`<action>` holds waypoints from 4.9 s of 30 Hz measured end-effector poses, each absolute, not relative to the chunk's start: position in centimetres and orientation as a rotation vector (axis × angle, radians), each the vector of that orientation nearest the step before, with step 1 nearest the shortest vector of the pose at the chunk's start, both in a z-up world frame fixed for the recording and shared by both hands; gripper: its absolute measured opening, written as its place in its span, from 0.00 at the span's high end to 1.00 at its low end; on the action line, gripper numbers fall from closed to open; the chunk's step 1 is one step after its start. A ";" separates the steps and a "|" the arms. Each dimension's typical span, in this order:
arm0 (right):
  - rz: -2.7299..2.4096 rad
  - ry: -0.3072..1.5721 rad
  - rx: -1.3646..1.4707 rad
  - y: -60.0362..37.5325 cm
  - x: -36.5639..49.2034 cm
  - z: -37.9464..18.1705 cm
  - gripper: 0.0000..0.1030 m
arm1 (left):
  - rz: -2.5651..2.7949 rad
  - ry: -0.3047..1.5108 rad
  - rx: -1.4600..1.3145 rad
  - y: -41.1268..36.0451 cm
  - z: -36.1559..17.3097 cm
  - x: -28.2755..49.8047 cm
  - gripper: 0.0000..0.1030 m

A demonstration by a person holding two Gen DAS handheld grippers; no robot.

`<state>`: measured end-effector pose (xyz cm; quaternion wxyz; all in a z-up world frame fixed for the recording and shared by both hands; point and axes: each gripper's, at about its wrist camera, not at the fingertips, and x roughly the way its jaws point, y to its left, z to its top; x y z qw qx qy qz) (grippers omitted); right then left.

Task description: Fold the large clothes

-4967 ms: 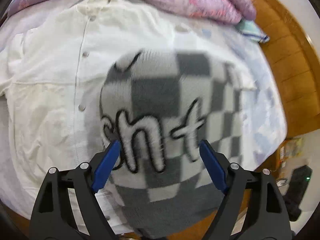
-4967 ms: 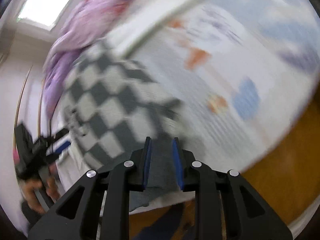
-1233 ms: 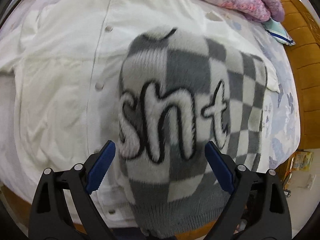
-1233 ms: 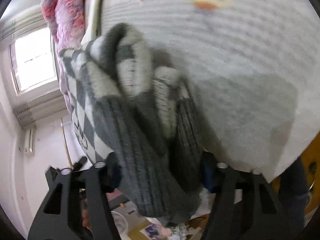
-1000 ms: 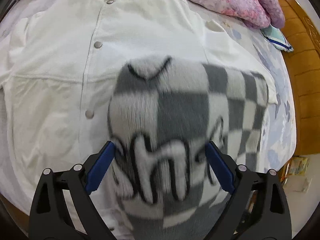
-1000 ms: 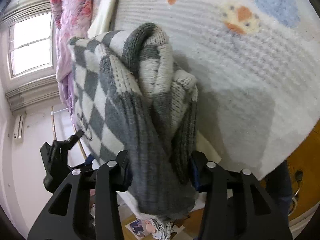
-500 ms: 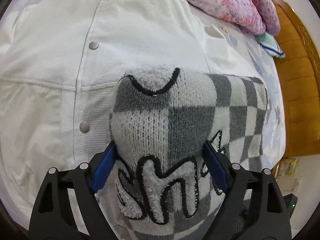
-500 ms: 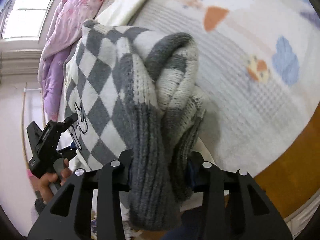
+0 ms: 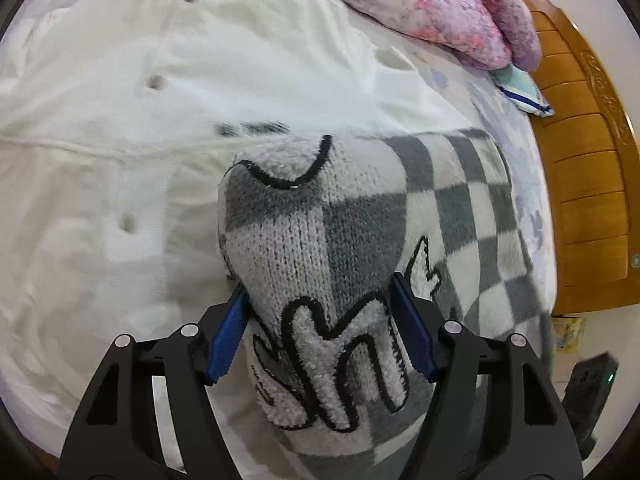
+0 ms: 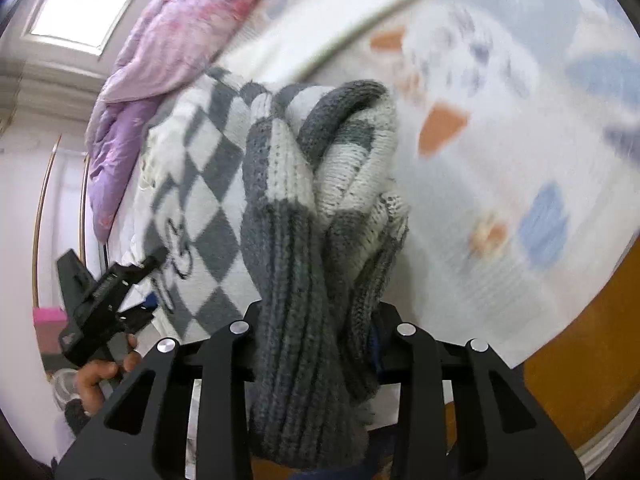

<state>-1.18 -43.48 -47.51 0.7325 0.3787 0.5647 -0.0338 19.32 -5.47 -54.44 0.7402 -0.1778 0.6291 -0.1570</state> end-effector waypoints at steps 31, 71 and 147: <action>-0.447 1.275 0.787 -75.8 -9.1 -54.0 0.47 | -0.628 1.357 -0.198 -45.3 -56.2 19.2 0.27; 0.080 0.972 0.214 -32.2 -5.9 -17.2 0.17 | -0.176 0.924 -0.022 -5.2 -19.8 2.1 0.05; 0.131 0.595 0.021 -32.4 -21.5 0.3 0.07 | -0.074 0.557 0.002 -7.6 0.5 -18.5 0.05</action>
